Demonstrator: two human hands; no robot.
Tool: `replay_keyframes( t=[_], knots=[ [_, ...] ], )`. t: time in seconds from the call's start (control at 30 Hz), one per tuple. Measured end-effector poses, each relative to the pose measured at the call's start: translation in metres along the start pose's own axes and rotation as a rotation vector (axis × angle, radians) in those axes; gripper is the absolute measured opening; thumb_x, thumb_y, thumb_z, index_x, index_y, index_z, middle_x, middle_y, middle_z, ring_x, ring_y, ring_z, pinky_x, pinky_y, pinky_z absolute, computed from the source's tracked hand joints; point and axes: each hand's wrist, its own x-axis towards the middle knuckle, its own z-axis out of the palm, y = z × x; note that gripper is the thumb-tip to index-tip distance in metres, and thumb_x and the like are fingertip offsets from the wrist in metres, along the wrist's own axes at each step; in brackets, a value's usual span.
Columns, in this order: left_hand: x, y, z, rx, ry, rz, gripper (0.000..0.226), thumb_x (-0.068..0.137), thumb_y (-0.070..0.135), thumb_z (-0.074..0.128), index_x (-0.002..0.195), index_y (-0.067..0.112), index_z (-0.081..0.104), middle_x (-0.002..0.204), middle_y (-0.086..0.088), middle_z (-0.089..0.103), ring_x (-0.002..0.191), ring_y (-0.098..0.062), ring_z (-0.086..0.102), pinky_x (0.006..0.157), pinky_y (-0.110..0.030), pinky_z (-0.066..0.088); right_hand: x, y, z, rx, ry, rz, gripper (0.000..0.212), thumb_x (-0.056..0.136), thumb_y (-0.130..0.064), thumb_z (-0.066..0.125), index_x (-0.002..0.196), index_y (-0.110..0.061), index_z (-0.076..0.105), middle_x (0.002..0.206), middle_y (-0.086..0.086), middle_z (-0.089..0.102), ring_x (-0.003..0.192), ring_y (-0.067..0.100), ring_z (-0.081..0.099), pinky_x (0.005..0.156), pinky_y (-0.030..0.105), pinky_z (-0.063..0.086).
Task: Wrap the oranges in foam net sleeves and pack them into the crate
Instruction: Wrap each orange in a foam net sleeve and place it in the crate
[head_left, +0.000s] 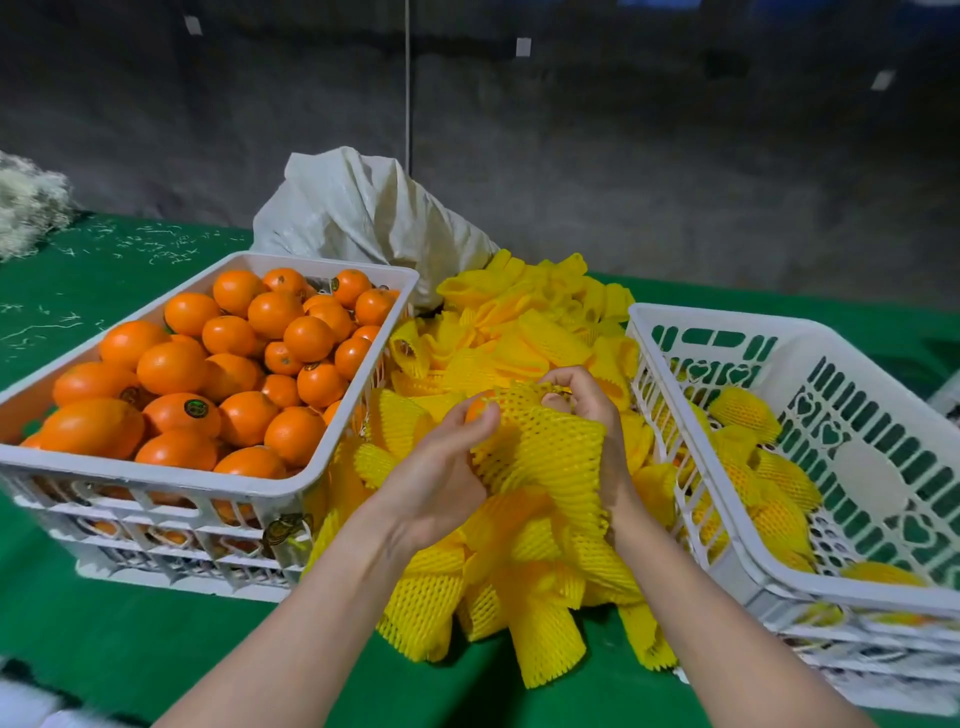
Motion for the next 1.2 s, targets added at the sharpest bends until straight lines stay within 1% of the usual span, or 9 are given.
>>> replay_keyframes(
  t=[0.13,0.23,0.33,0.5,0.73,0.97,1.03,1.13,1.2],
  knots=[
    [0.004,-0.008,0.000,0.072,0.095,0.166,0.032,0.071,0.027,0.064,0.099,0.019,0.052,0.079,0.002,0.074,0.076,-0.014,0.071,0.073,-0.034,0.056,-0.013,0.002,0.010,-0.008,0.041,-0.076,0.008,0.090,-0.025,0.051,0.084,-0.026,0.047,0.069,-0.005,0.048,0.067,0.012,0.043,0.062,0.040,0.037],
    [0.009,-0.009,0.003,-0.030,0.110,0.181,0.040,0.086,0.042,0.051,0.102,0.007,0.060,0.078,-0.006,0.073,0.070,-0.017,0.071,0.057,-0.026,0.056,-0.023,0.003,0.021,0.009,0.059,-0.120,0.030,0.085,-0.052,0.052,0.079,-0.023,0.045,0.060,-0.010,0.045,0.058,0.004,0.037,0.056,0.034,0.033],
    [0.011,-0.009,0.002,-0.024,0.215,0.179,0.042,0.095,0.046,0.043,0.092,0.011,0.066,0.070,-0.006,0.072,0.063,-0.017,0.071,0.051,-0.025,0.054,-0.025,0.002,0.026,-0.107,0.097,-0.182,0.029,0.087,-0.049,0.052,0.072,-0.028,0.039,0.053,-0.011,0.044,0.050,0.002,0.034,0.050,0.025,0.028],
    [0.011,-0.009,0.002,-0.051,0.260,0.062,0.047,0.093,0.051,0.047,0.101,0.011,0.071,0.097,-0.012,0.074,0.083,-0.023,0.072,0.069,-0.034,0.056,-0.008,0.000,0.016,-0.069,0.152,-0.139,0.025,0.093,-0.025,0.051,0.072,-0.012,0.046,0.061,0.003,0.043,0.058,0.010,0.039,0.060,0.038,0.033],
    [0.013,-0.009,0.003,-0.176,0.242,-0.022,0.049,0.091,0.050,0.050,0.093,0.008,0.076,0.095,-0.012,0.074,0.080,-0.025,0.071,0.082,-0.040,0.052,0.000,0.009,0.016,-0.052,0.111,-0.127,0.045,0.094,-0.004,0.049,0.055,-0.019,0.032,0.049,-0.006,0.026,0.043,0.003,0.031,0.049,0.018,0.021],
    [0.015,-0.004,0.008,-0.125,0.342,0.083,0.033,0.089,0.042,0.058,0.100,0.012,0.069,0.088,-0.010,0.075,0.077,-0.023,0.072,0.078,-0.038,0.053,-0.007,0.008,0.024,0.373,0.022,0.207,0.043,0.096,-0.023,0.046,0.083,0.017,0.052,0.078,0.014,0.048,0.076,0.023,0.041,0.067,0.040,0.036],
    [0.015,-0.003,0.010,-0.112,0.397,0.093,0.024,0.087,0.039,0.063,0.090,0.016,0.068,0.082,-0.011,0.074,0.072,-0.024,0.072,0.075,-0.039,0.053,-0.011,0.008,0.026,0.490,-0.013,0.324,0.043,0.096,-0.030,0.044,0.087,0.009,0.061,0.081,0.014,0.062,0.079,0.023,0.054,0.072,0.035,0.046],
    [0.019,-0.006,0.008,-0.096,0.466,0.101,0.017,0.088,0.037,0.064,0.086,0.020,0.065,0.077,-0.009,0.074,0.074,-0.026,0.070,0.072,-0.038,0.053,-0.017,0.011,0.031,0.412,0.077,0.295,0.066,0.091,-0.046,0.040,0.084,0.019,0.052,0.076,0.037,0.051,0.077,0.022,0.048,0.069,0.038,0.041],
    [0.021,-0.006,0.006,-0.115,0.491,0.112,0.009,0.090,0.034,0.062,0.088,0.025,0.062,0.082,-0.011,0.071,0.079,-0.027,0.066,0.069,-0.037,0.053,-0.019,0.013,0.034,0.287,0.120,0.240,0.072,0.086,-0.053,0.038,0.073,0.017,0.046,0.066,0.027,0.041,0.074,0.021,0.040,0.066,0.041,0.033]
  ],
)
